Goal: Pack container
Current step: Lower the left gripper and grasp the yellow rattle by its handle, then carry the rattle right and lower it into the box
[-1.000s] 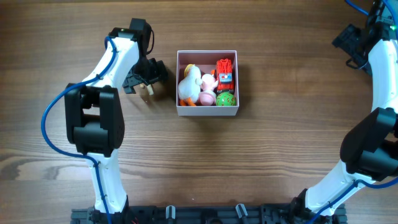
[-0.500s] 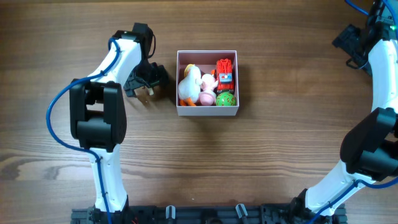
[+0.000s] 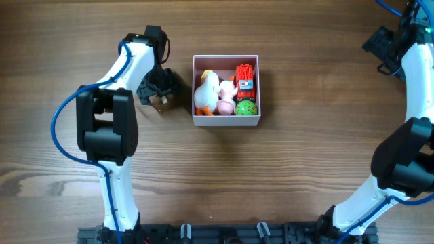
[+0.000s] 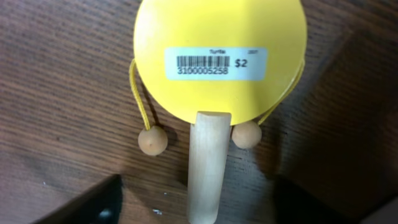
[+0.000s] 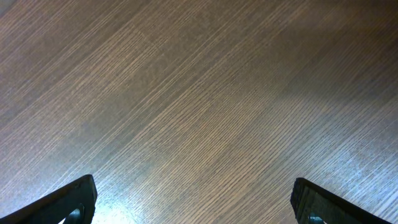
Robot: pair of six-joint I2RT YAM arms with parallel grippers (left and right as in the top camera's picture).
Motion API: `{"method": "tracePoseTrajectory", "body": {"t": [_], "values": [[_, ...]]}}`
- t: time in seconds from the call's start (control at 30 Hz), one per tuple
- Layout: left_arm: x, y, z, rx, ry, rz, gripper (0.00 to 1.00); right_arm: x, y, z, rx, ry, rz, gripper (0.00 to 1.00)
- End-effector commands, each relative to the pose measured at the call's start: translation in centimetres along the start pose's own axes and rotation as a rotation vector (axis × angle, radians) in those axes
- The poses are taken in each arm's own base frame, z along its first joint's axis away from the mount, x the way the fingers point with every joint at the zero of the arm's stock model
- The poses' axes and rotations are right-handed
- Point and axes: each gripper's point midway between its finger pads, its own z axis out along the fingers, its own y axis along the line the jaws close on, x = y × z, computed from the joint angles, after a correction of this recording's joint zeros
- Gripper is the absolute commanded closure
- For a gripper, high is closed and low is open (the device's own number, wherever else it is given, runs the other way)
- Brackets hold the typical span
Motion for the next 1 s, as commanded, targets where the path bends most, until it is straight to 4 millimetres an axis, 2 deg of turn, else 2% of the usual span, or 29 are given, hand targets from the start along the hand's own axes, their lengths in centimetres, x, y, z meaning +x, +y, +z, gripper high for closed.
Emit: {"method": "tracePoseTrajectory", "body": {"t": [0.0,0.13,0.27,0.4,0.53,0.6,0.97], "values": [[0.40,-0.01,0.75,-0.003,0.024,0.005,0.42,-0.23,-0.22,-0.46,0.013,-0.017,0.013,0.00],[0.39,-0.01,0.75,-0.003,0.023,0.005,0.58,-0.23,-0.22,-0.46,0.013,-0.017,0.013,0.00],[0.40,-0.01,0.75,-0.003,0.024,0.005,0.68,-0.23,-0.22,-0.46,0.013,-0.017,0.013,0.00],[0.40,-0.01,0.75,-0.004,0.024,0.005,0.69,-0.23,-0.22,-0.46,0.013,-0.017,0.013,0.00],[0.39,-0.01,0.75,-0.003,0.023,0.005,0.76,-0.23,-0.22,-0.46,0.013,-0.017,0.013,0.00],[0.39,-0.01,0.75,-0.003,0.023,0.005,0.83,-0.23,-0.22,-0.46,0.013,-0.017,0.013,0.00],[0.51,0.06,0.55,-0.005,0.026,0.006,0.91,-0.23,-0.22,-0.46,0.013,-0.017,0.013,0.00]]}}
